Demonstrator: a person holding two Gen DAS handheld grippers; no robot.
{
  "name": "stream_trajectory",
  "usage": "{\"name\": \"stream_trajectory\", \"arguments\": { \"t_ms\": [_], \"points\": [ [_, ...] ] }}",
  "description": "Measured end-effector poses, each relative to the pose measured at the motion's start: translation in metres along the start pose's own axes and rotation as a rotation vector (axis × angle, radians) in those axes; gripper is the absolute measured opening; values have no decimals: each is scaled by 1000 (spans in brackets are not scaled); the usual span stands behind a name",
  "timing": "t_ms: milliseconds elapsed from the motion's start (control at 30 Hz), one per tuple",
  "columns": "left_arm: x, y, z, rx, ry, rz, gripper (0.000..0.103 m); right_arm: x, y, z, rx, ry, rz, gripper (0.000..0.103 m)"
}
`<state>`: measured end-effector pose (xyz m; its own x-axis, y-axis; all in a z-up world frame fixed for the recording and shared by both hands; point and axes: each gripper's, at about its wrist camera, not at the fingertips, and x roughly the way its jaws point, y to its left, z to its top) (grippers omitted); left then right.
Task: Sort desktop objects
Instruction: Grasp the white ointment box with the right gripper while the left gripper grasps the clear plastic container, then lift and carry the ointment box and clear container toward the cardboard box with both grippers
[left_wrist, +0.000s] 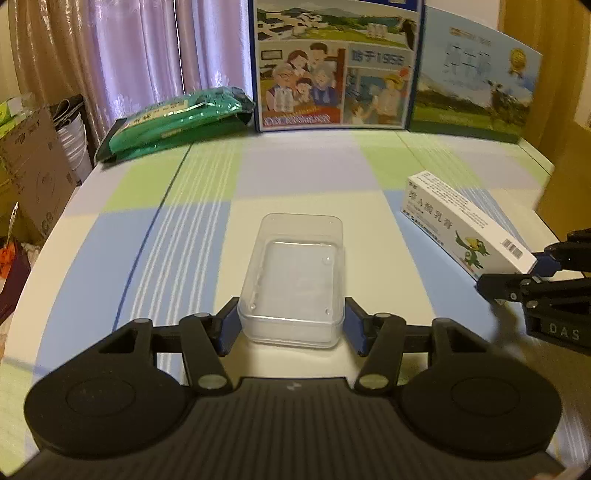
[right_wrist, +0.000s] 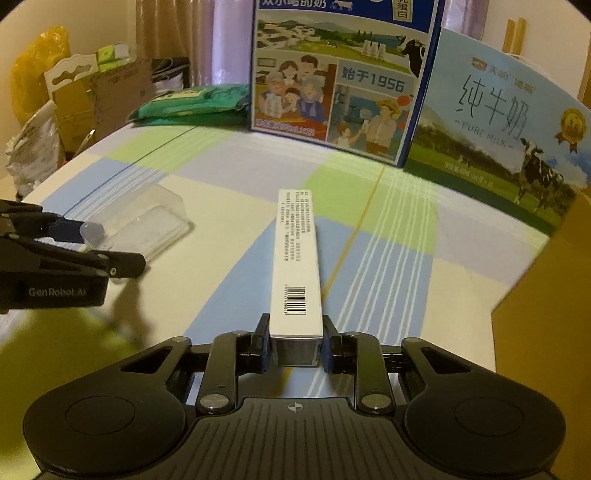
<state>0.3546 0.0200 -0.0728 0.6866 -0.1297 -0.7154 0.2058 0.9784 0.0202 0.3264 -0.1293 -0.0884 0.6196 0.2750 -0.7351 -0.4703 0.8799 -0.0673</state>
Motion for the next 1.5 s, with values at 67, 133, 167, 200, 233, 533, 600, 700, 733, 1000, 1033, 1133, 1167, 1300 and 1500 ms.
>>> {"name": "stream_trajectory", "arguments": {
  "t_ms": [67,133,167,200,233,533,600,700,733,1000,1033,1133,1167,1300,1500],
  "points": [
    [-15,-6,-13,-7,8,-7,52,-13,6,-10,13,7,-1,22],
    [-33,-14,-27,-12,15,-22,52,-29,12,-25,27,13,2,22],
    [-43,-18,-35,-11,14,-26,52,-40,15,-35,37,15,2,22],
    [-54,-23,-44,-8,15,-31,52,-48,17,-44,50,18,3,22],
    [-65,-28,-52,-9,18,-37,52,-59,19,-54,65,21,3,22],
    [-160,-78,-128,30,31,-82,52,-157,41,-143,157,51,2,22],
    [-177,-88,-141,29,30,-86,52,-177,46,-161,172,55,-2,22],
    [-196,-97,-158,12,34,-97,52,-198,53,-180,178,53,-5,23],
    [-201,-100,-162,17,34,-95,52,-203,54,-186,174,50,-10,23],
    [-205,-108,-180,24,54,-75,52,-210,51,-201,191,50,18,28],
    [-203,-107,-179,26,54,-76,52,-210,50,-201,190,44,16,30],
    [-199,-108,-175,33,51,-75,52,-207,47,-197,193,28,17,37],
    [-199,-108,-175,34,49,-78,54,-207,46,-197,196,23,19,39],
    [-191,-110,-171,53,47,-83,60,-203,43,-194,198,12,19,40],
    [-180,-107,-166,67,44,-82,60,-197,46,-192,175,11,24,40]
  ]
}}
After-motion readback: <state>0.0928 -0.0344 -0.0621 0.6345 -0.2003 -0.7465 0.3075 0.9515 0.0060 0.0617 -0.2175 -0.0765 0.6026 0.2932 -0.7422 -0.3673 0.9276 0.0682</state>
